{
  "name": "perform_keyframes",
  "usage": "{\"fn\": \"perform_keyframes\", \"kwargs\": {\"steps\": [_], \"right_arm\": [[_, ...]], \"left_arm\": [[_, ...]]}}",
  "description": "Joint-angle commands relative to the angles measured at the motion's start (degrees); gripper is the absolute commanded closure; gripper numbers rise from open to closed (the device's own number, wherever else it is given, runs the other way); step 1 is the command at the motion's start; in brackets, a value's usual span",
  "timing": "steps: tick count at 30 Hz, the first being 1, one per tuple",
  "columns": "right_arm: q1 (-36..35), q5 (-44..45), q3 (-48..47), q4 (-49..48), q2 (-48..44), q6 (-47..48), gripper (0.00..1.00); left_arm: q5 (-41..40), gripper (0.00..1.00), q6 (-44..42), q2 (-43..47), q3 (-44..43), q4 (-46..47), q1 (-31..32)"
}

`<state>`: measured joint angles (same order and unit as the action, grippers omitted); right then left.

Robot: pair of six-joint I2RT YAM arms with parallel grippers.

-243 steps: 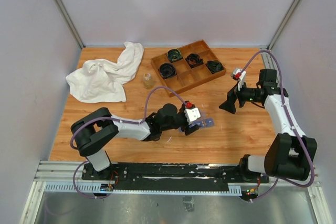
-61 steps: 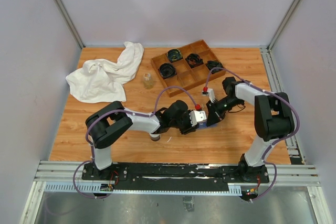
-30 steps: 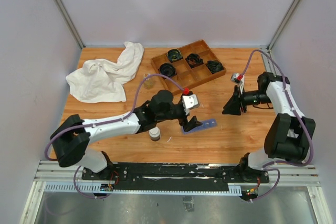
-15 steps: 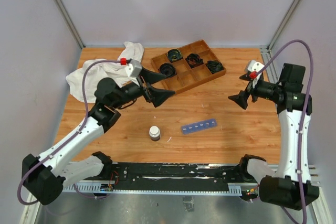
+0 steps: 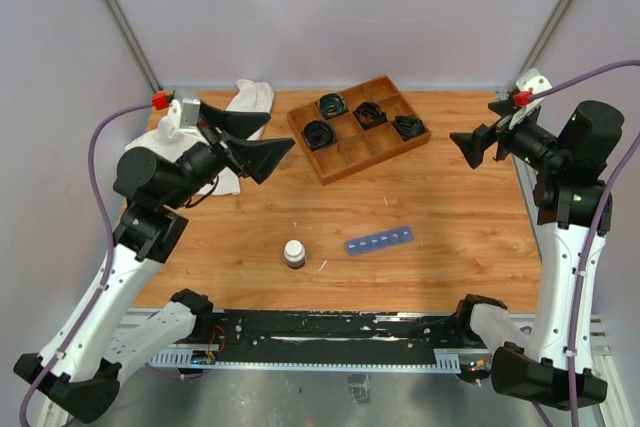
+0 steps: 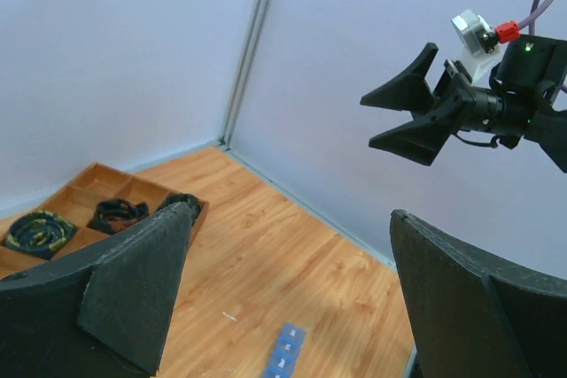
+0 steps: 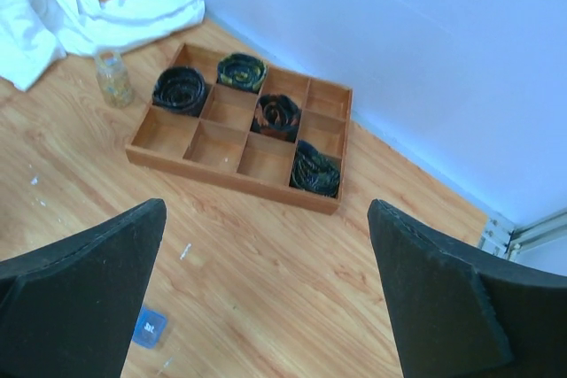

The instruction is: Sort the pills into containers

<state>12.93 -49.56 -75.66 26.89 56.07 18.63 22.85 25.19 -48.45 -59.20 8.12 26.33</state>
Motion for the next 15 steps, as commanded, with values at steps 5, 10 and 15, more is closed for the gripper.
{"fn": "perform_keyframes", "kwargs": {"steps": [5,10,15], "right_arm": [[1.31,2.52,-7.46,1.87,-1.32,-9.2,0.02],[2.15,4.2,-8.42,2.03,-1.36,-14.65,0.02],[2.38,3.93,-8.37,2.31,-2.07,-16.17,0.02]], "left_arm": [[-6.35,0.01,-6.58,5.6,-4.49,-8.74,-0.4],[-6.34,0.01,-8.2,7.31,-3.32,-10.12,-0.4],[-5.32,0.01,-8.14,7.93,-2.02,-10.22,-0.4]]}}
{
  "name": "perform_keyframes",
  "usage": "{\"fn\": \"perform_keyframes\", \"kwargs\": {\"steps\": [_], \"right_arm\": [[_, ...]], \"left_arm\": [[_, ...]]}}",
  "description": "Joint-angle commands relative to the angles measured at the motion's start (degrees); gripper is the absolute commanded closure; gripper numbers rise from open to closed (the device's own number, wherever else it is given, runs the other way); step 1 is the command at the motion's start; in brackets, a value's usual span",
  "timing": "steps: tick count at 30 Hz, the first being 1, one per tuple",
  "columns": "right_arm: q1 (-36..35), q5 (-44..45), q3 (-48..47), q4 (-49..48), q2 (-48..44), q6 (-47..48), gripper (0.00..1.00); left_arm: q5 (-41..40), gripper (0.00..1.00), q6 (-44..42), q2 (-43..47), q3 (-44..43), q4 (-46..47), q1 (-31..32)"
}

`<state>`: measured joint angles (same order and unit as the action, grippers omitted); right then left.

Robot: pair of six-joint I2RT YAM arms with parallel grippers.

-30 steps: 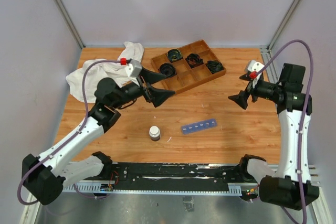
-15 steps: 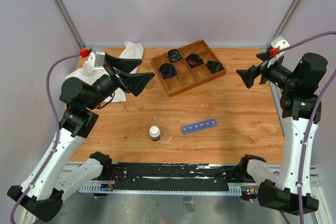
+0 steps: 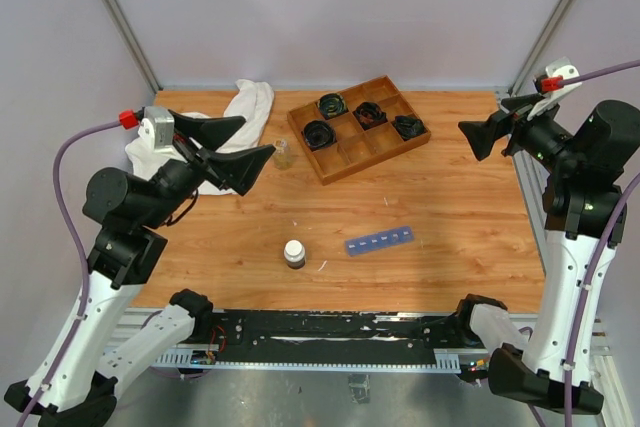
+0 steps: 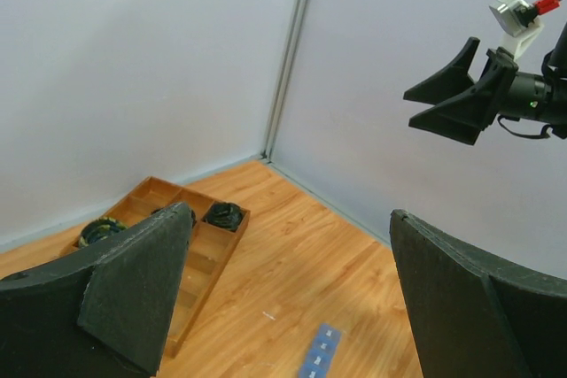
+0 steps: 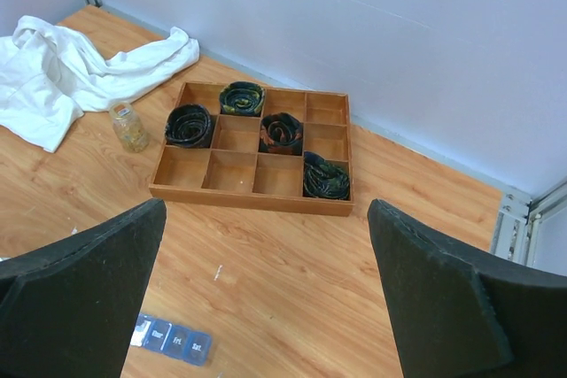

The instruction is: Sort the pills into containers

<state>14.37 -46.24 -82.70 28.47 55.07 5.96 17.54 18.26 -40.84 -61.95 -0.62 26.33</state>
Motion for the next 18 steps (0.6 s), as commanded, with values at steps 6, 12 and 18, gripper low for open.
{"fn": "perform_keyframes", "kwargs": {"steps": [6,12,18], "right_arm": [[1.01,-0.46,-0.48,0.64,-2.01,-3.86,0.02],[1.0,1.55,0.24,1.21,-3.07,-2.68,0.02],[0.99,1.16,0.48,1.24,-3.34,-1.83,0.02]], "left_arm": [[0.42,0.01,-1.16,0.6,1.27,-1.31,-0.4],[0.25,0.01,-2.21,0.29,2.05,-1.76,-0.4],[0.68,0.01,-2.7,-0.01,2.08,-2.27,-0.4]]}}
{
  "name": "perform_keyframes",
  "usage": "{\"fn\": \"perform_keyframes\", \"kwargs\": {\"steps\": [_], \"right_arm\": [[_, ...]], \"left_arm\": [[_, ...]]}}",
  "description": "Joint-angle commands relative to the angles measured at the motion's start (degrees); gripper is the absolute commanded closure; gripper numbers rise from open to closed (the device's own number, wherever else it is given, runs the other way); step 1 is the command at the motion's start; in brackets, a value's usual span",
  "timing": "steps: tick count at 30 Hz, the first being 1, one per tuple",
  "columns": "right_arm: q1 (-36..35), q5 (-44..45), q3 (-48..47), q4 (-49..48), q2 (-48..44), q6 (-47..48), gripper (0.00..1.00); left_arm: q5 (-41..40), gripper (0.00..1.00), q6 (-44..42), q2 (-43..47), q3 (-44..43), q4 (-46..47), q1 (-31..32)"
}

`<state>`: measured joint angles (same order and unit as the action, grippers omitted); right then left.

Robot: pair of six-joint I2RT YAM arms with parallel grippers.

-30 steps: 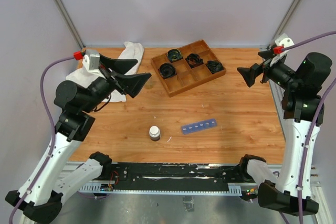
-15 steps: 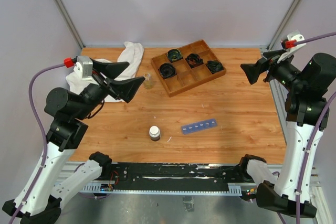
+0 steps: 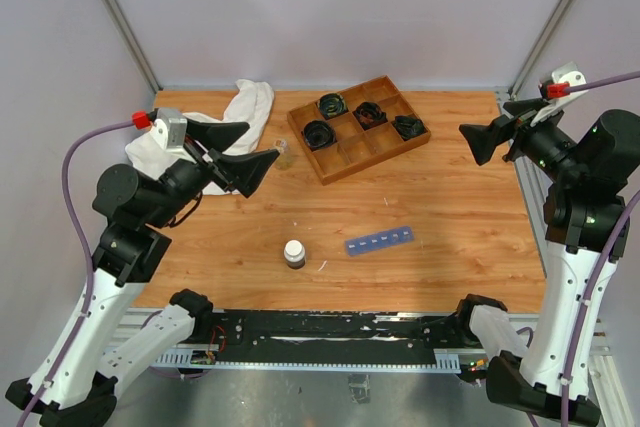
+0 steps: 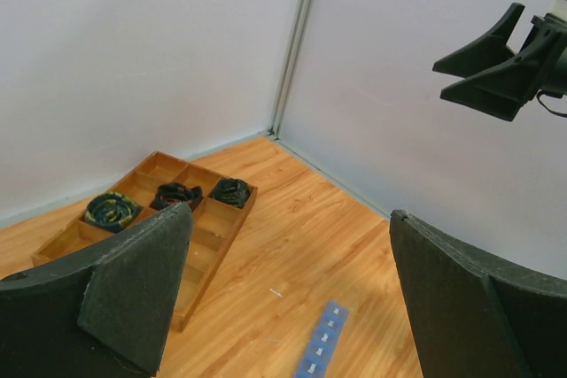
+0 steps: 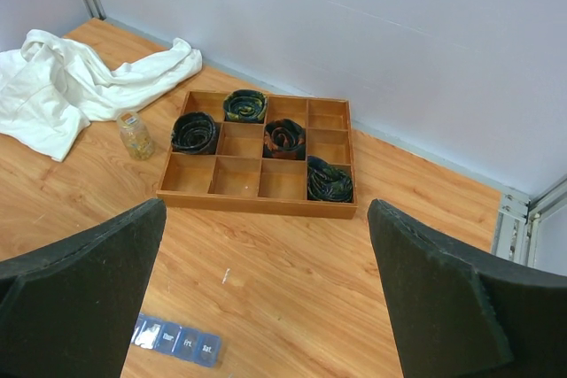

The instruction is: Sort the pills into containers

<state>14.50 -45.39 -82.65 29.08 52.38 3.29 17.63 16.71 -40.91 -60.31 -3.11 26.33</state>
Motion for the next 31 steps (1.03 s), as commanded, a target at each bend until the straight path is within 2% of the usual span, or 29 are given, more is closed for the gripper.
{"fn": "perform_keyframes", "kwargs": {"steps": [1,31], "right_arm": [[0.93,0.49,0.47,0.63,-0.62,0.97,0.02],[1.13,1.85,2.5,-1.3,-0.26,0.23,0.02]], "left_arm": [[0.72,0.01,-1.23,0.04,0.53,0.22,-0.4],[1.46,0.01,-3.09,-0.78,1.58,-0.39,-0.4]]}}
